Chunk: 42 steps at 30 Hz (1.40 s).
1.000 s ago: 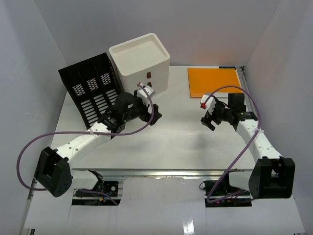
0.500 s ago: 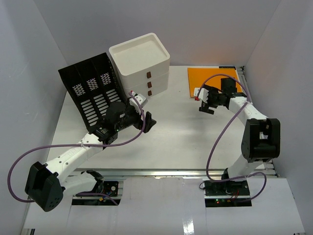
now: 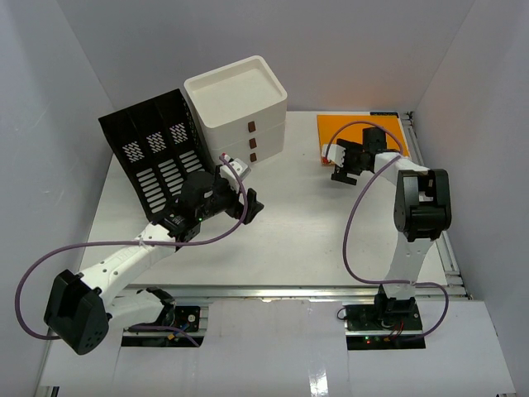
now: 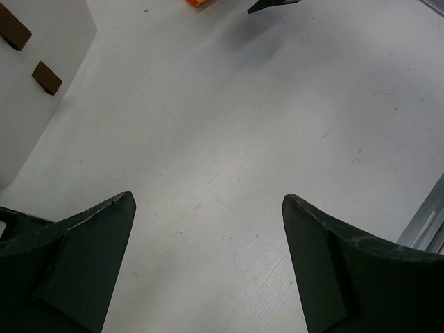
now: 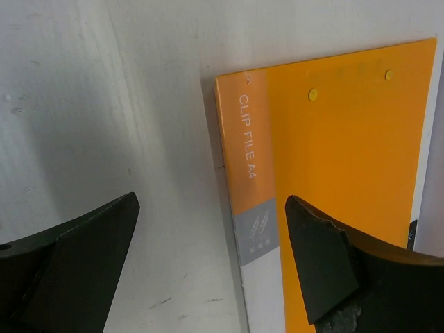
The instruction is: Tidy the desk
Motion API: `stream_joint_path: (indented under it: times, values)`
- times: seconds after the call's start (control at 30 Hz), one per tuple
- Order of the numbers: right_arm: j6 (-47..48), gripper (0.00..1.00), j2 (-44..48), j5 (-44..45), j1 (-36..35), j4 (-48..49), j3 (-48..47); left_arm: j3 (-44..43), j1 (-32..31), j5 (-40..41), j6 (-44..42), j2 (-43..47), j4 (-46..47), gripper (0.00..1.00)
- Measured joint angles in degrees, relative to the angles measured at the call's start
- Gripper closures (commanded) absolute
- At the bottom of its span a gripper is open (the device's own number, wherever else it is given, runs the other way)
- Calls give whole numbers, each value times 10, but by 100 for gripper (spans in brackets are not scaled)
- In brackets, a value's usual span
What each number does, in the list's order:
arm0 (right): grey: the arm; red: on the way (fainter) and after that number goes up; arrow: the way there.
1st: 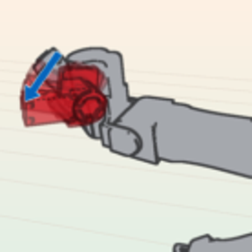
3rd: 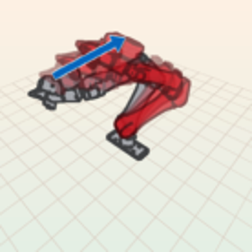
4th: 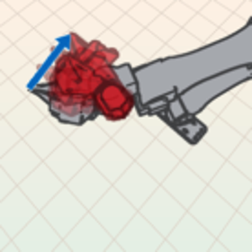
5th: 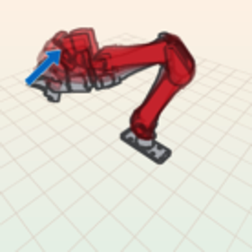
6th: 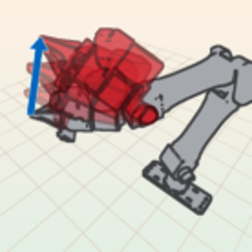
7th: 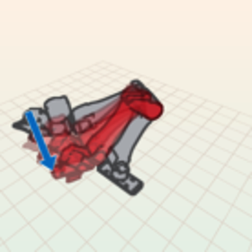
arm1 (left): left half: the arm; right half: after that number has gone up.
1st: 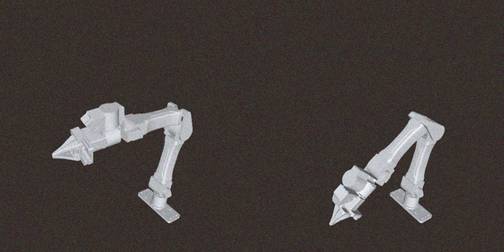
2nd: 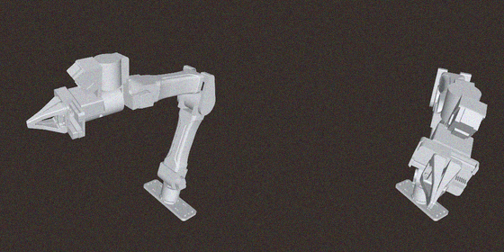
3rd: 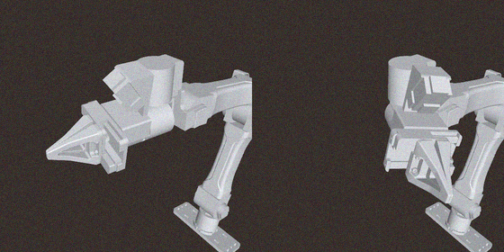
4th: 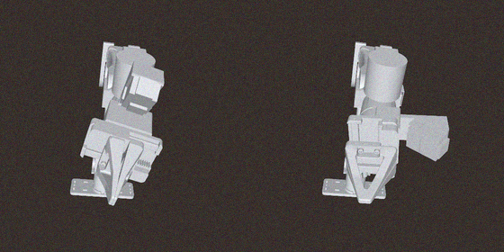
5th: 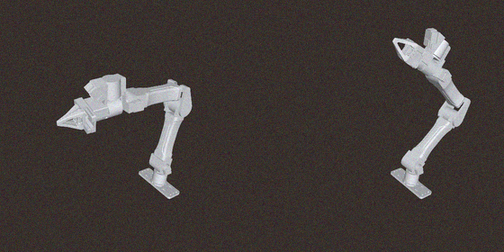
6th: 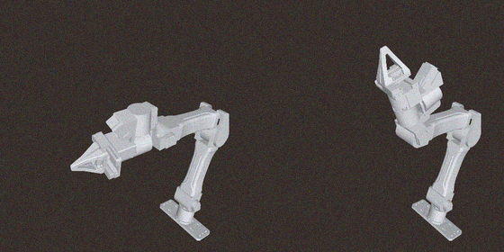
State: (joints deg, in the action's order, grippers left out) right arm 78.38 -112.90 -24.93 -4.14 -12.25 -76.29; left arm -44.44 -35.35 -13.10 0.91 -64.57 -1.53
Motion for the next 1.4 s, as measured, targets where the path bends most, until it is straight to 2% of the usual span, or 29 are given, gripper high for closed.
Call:
stream_joint_path:
  times: [0.57,0.73,0.87,1.03,1.2,1.4]
  values:
    - [-17,28,-87,58,-5,75,-74,0,4,-10,1,-13,1,2]
    - [-4,41,-98,70,-9,85,-79,0,8,-16,5,-19,2,2]
    - [17,57,-102,75,-12,81,-79,0,15,-35,21,-19,14,2]
    - [43,73,-103,78,-12,77,-72,7,30,-78,56,-19,60,2]
    - [55,79,-101,77,-12,85,-58,32,47,-133,119,-24,132,2]
    - [44,85,-74,68,-12,95,-20,47,60,-183,238,-100,226,2]
